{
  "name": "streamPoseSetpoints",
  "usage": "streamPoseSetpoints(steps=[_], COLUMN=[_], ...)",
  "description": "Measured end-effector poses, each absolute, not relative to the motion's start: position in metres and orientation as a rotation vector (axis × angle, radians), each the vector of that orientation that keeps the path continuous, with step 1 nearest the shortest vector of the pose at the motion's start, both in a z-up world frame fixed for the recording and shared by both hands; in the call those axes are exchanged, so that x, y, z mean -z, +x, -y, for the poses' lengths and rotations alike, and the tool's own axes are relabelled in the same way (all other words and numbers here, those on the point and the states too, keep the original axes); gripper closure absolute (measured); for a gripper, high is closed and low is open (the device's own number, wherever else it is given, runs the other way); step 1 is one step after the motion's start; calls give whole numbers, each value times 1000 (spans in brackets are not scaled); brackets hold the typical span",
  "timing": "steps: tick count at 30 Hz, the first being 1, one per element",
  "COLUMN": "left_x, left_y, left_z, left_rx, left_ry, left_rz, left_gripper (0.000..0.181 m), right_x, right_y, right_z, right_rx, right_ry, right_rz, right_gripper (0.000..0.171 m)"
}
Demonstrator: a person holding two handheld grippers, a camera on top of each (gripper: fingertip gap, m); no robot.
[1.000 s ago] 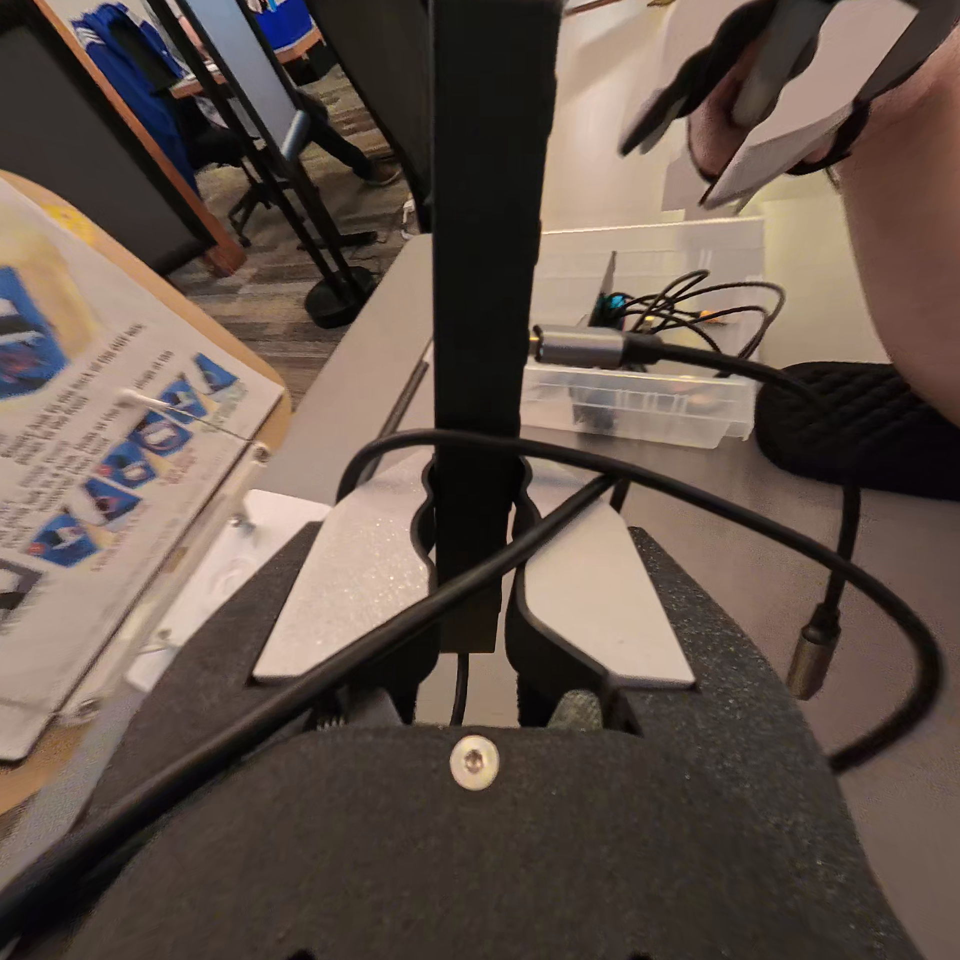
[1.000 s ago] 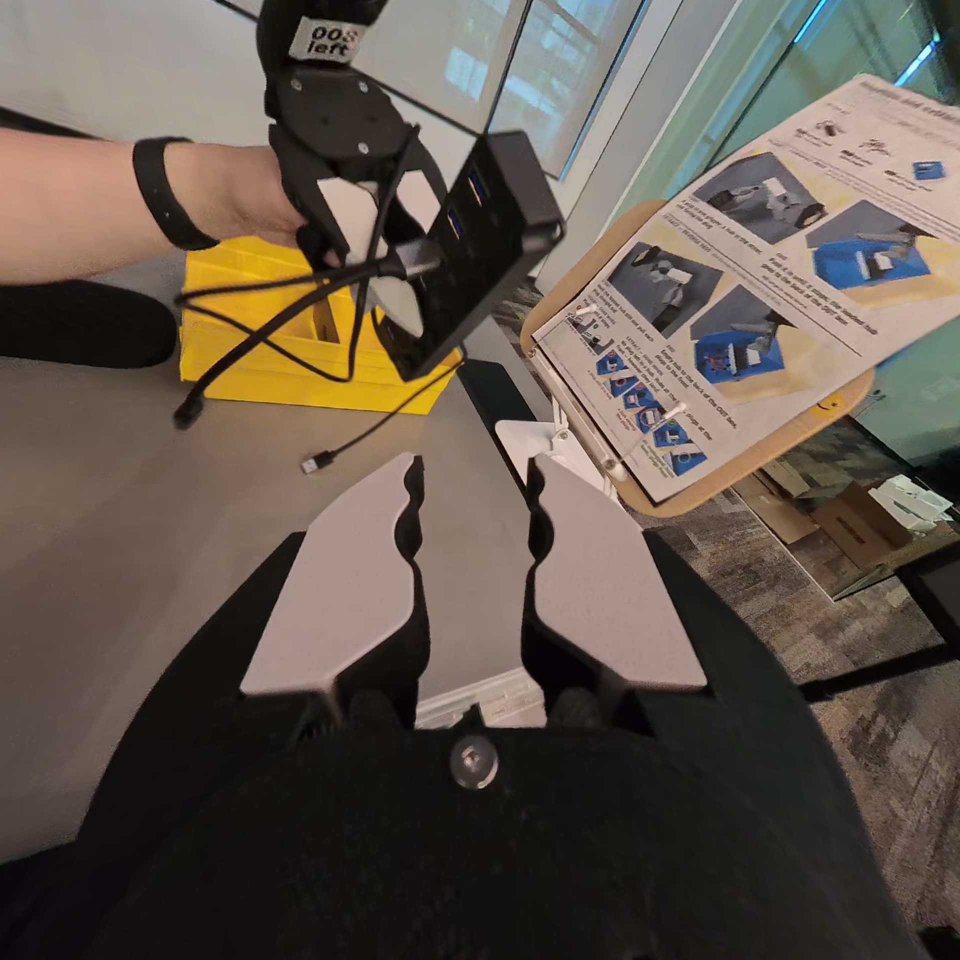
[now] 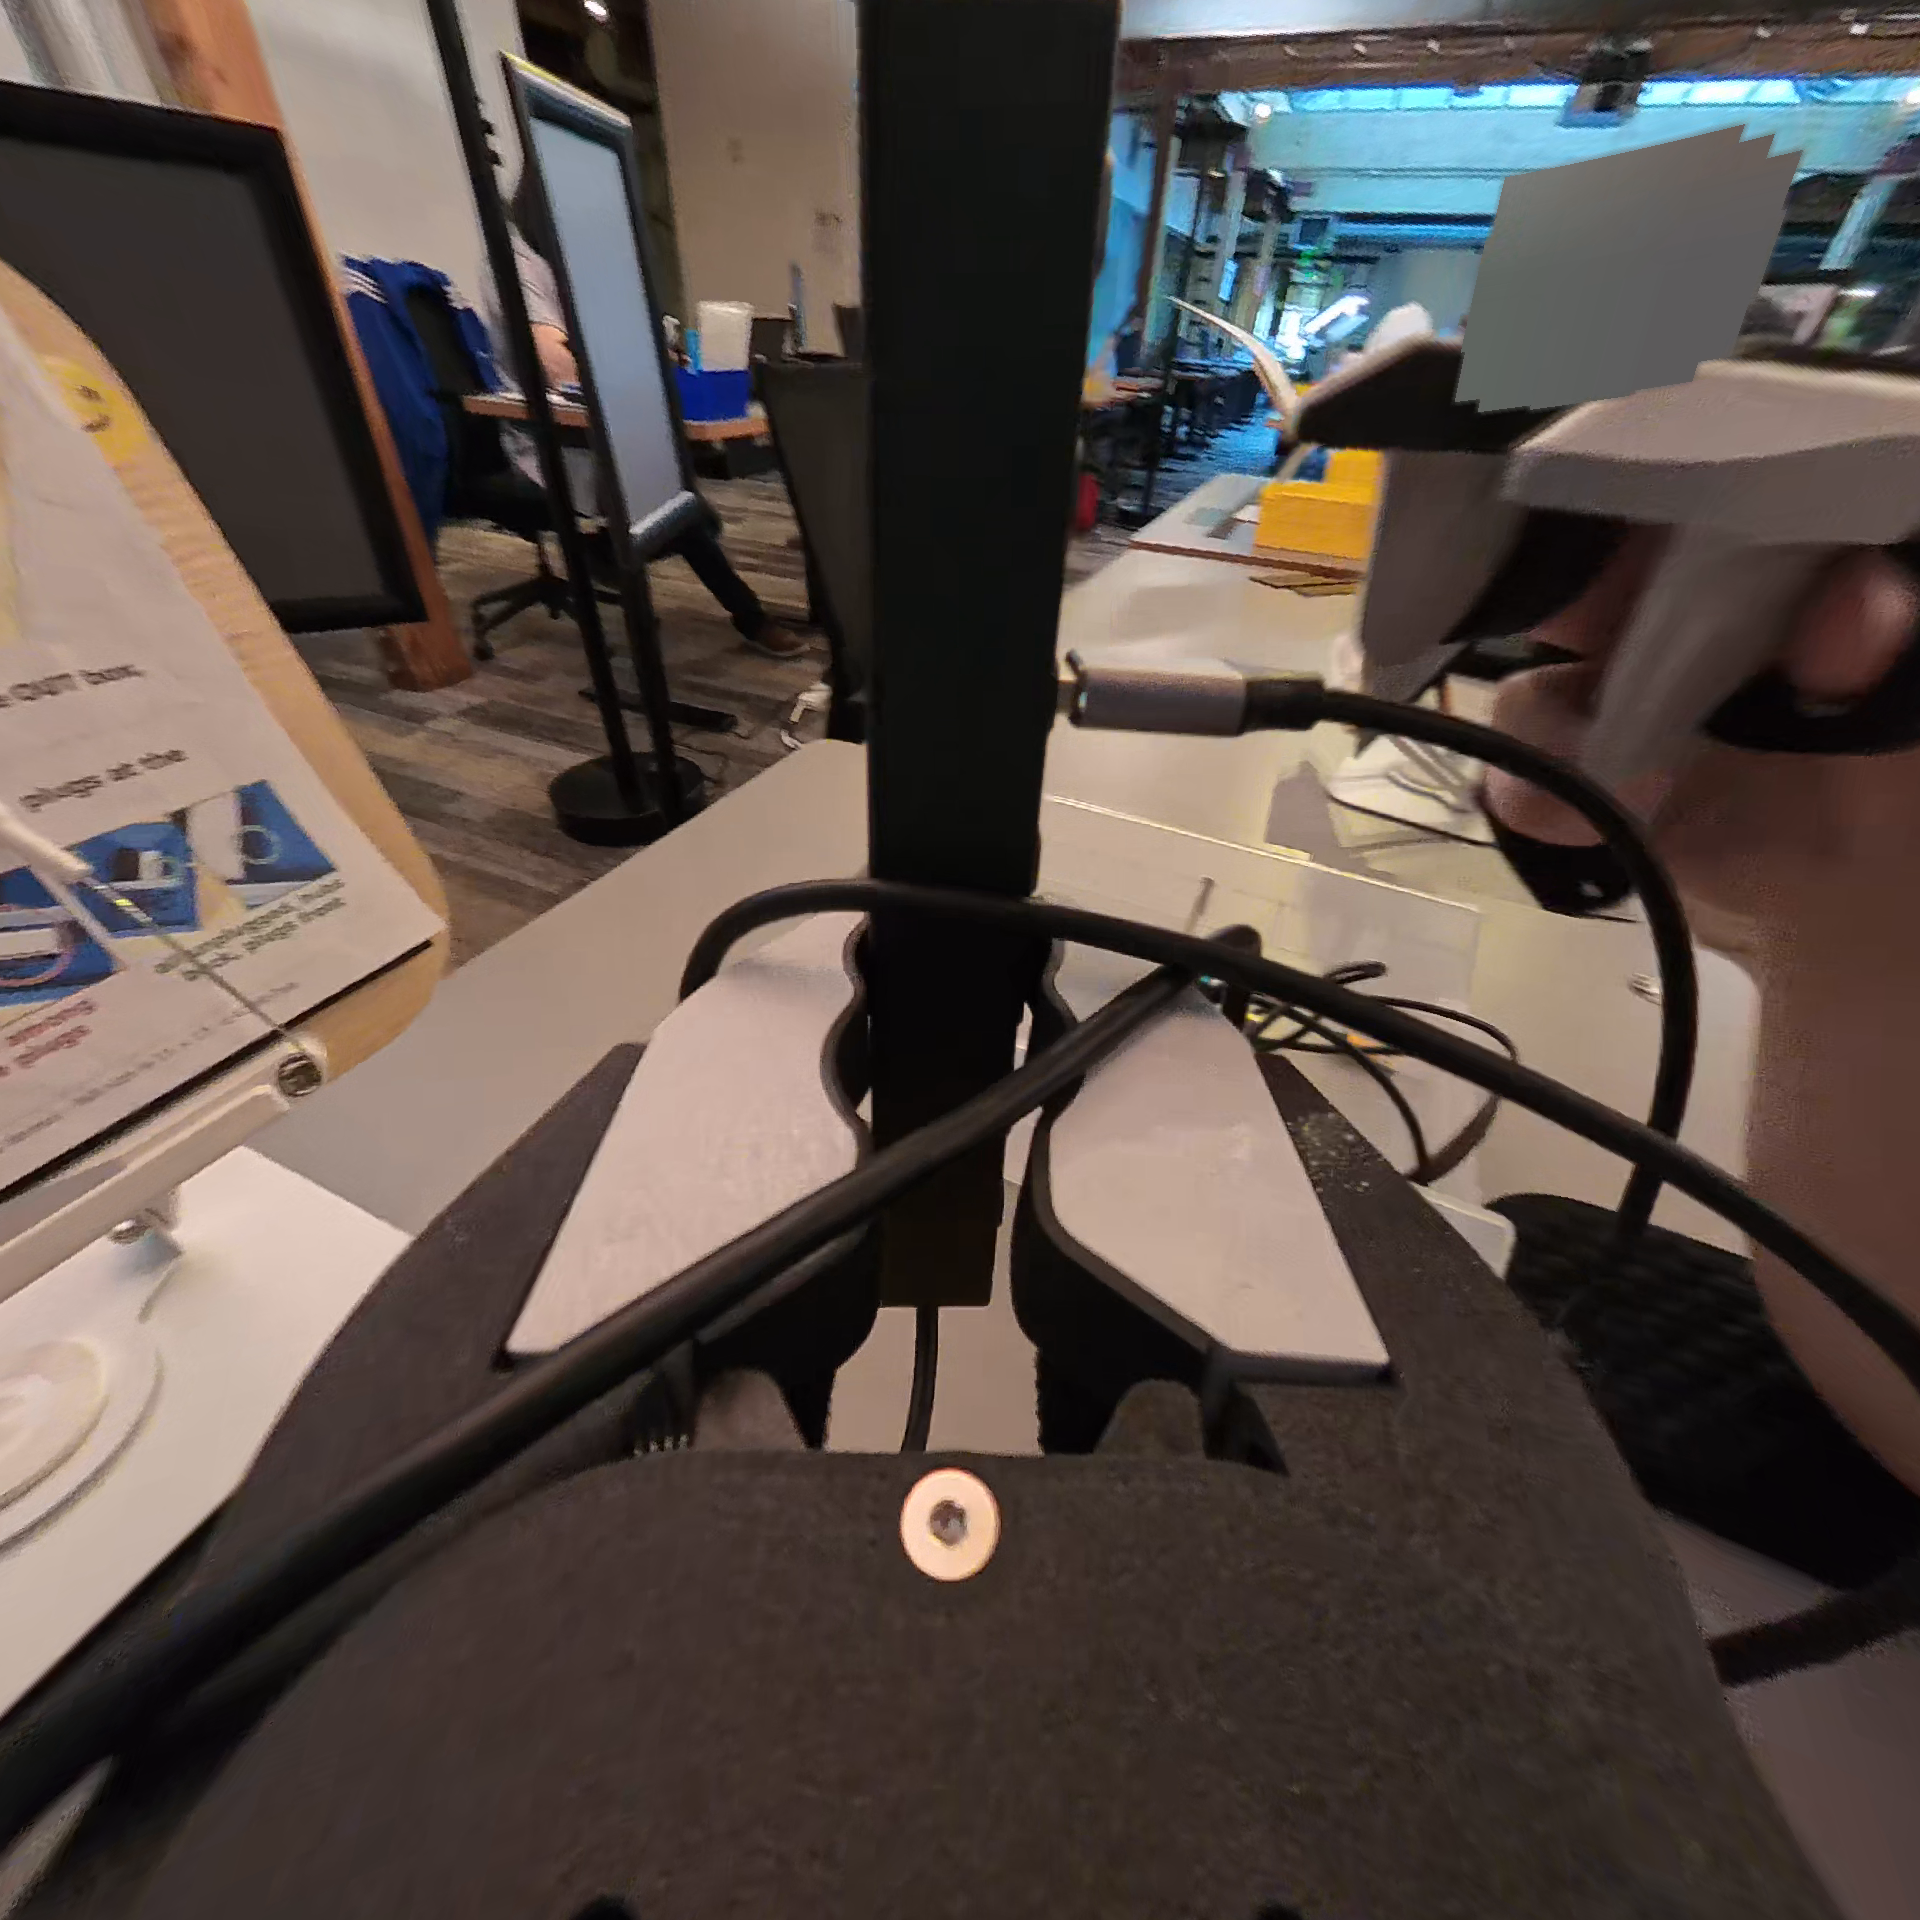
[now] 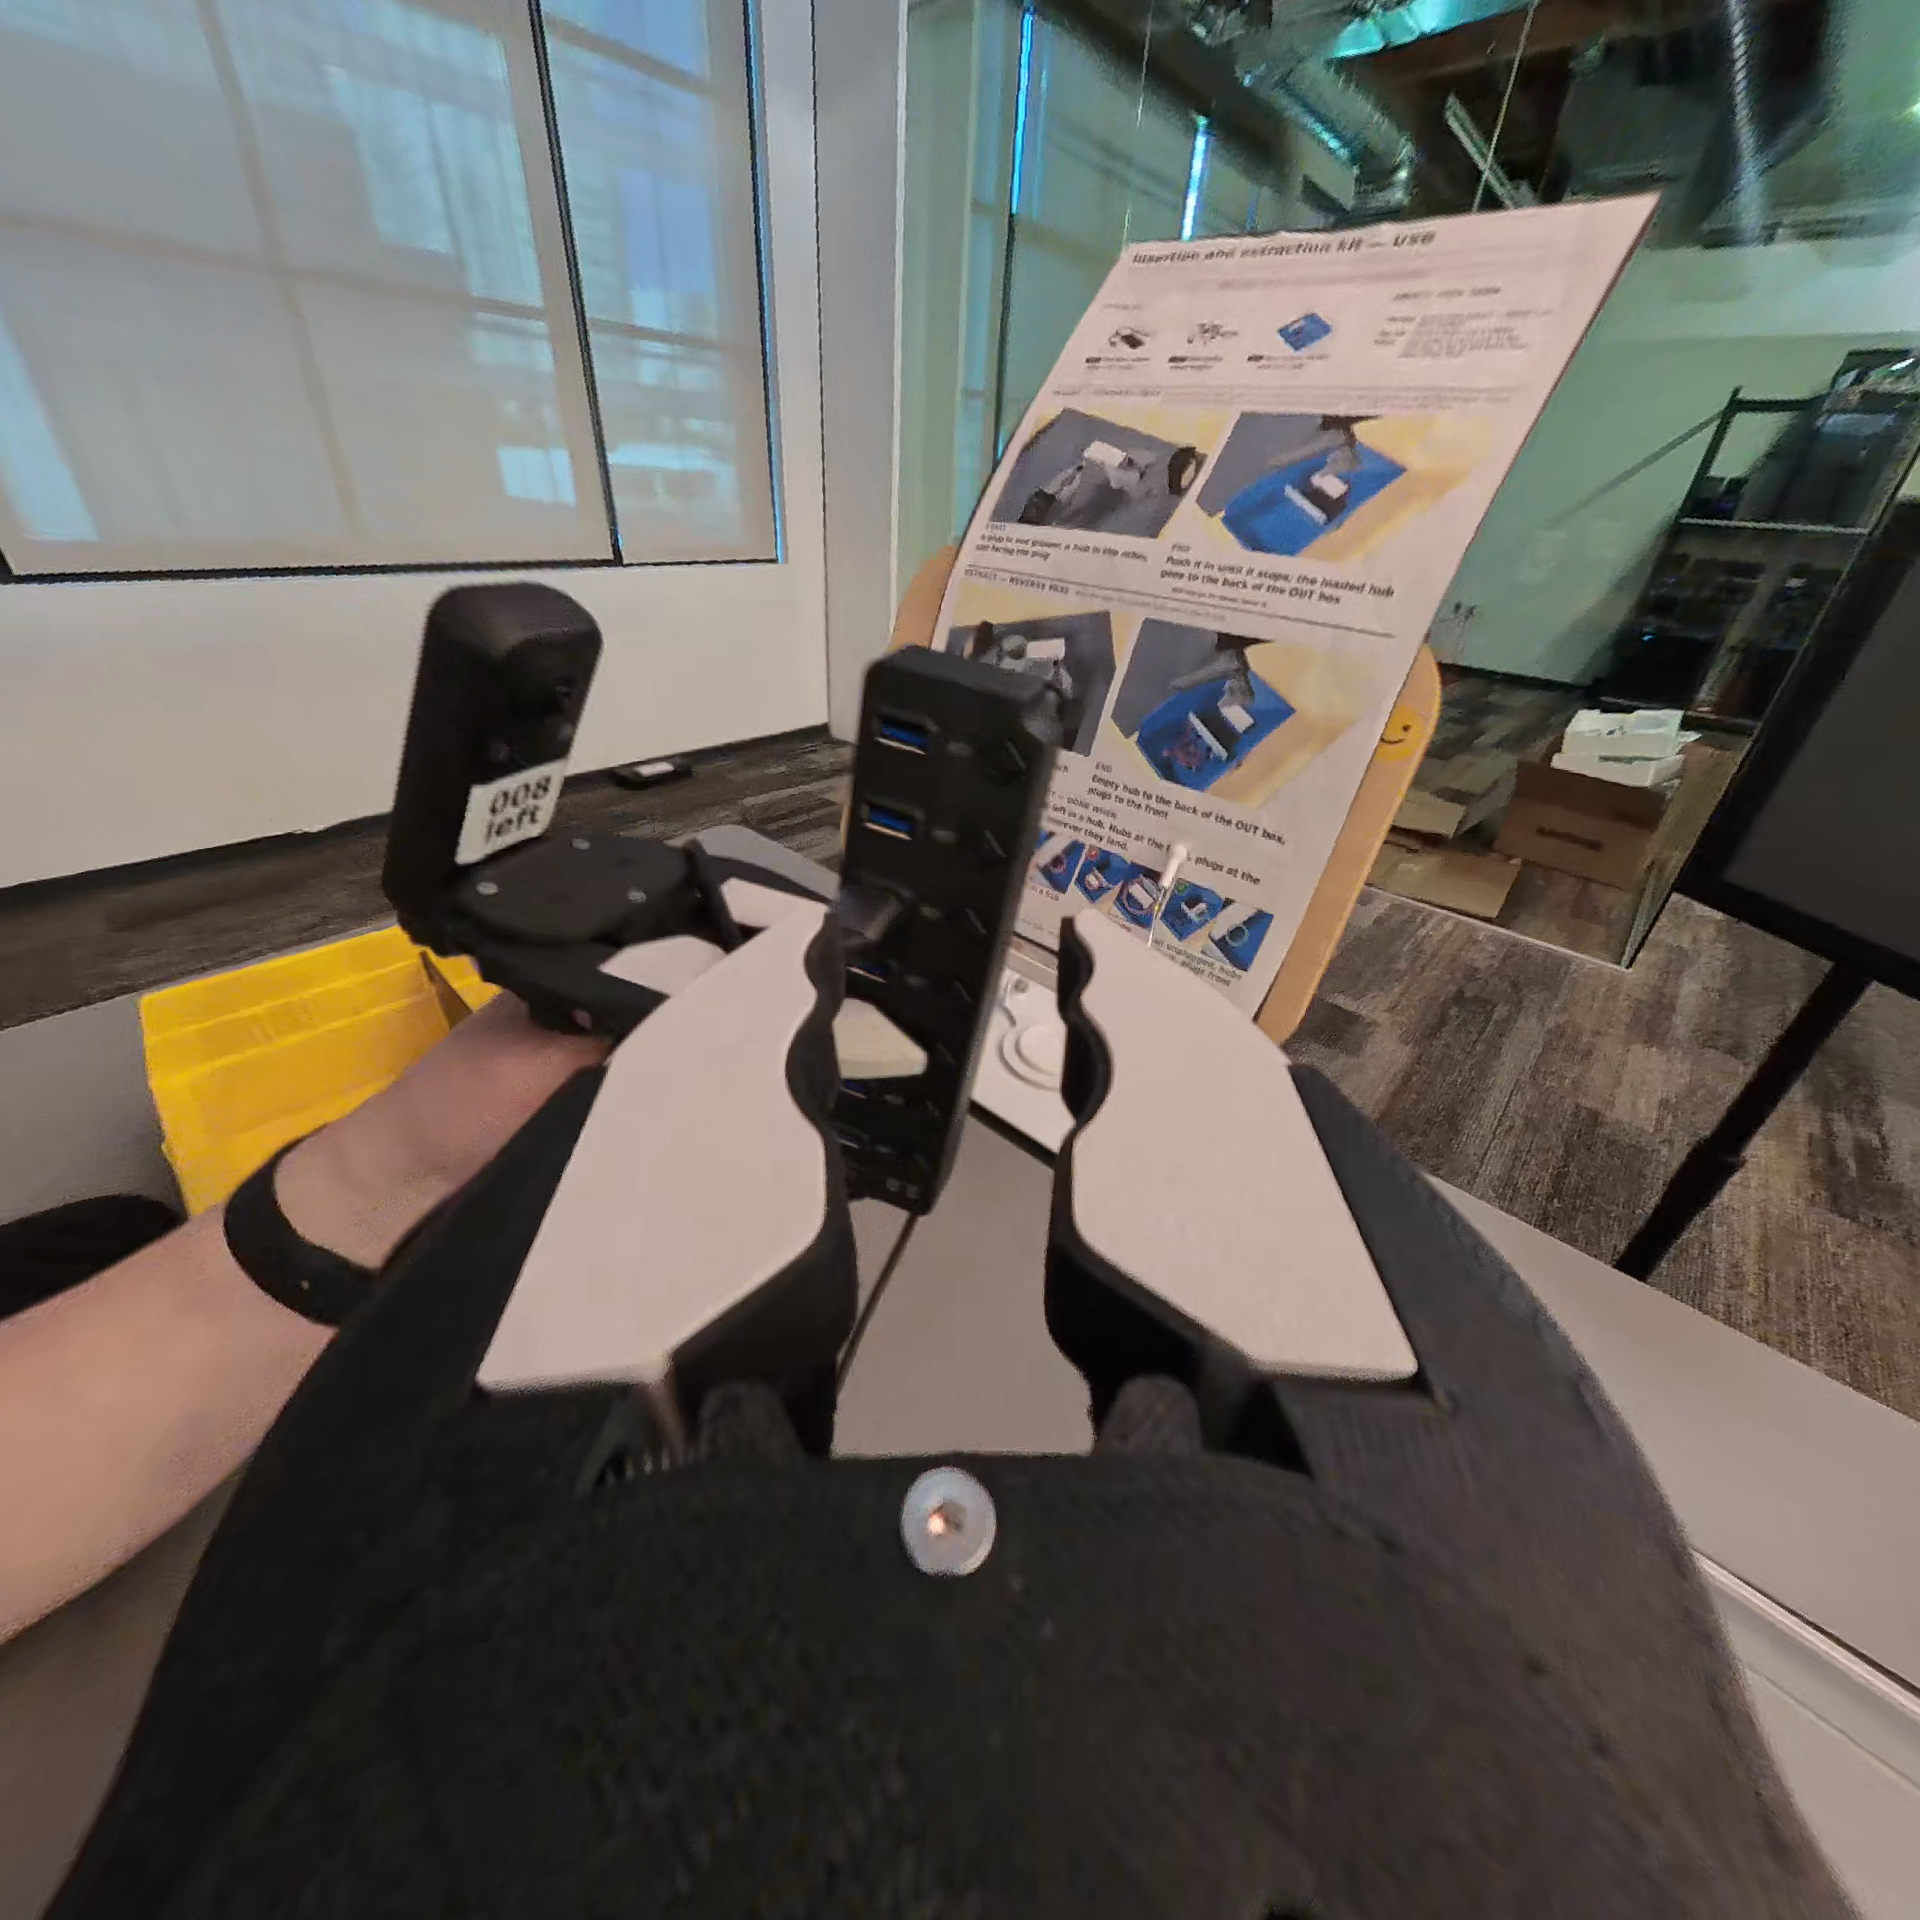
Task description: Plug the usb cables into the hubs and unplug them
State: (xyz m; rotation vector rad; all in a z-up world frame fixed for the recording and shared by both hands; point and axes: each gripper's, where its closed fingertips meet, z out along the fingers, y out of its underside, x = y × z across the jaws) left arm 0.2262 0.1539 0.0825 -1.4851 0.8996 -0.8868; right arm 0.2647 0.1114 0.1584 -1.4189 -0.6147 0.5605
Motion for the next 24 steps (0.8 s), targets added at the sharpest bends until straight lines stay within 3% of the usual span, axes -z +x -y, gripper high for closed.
streamPoseSetpoints(steps=[7, 10, 24], left_x=[-75, -70, -65], left_y=[220, 223, 231], left_z=[-172, -175, -178], left_rx=[752, 735, 716], left_ry=[-1491, -1495, -1485], left_rz=[-777, -763, -735], left_gripper=[156, 157, 157], right_x=[-141, -123, -106], right_y=[245, 240, 235], right_z=[-118, -128, -146], right_rx=[-312, -324, -386], right_ry=[-1484, -1563, -1599], right_rz=[632, 651, 620], right_gripper=[130, 140, 130])
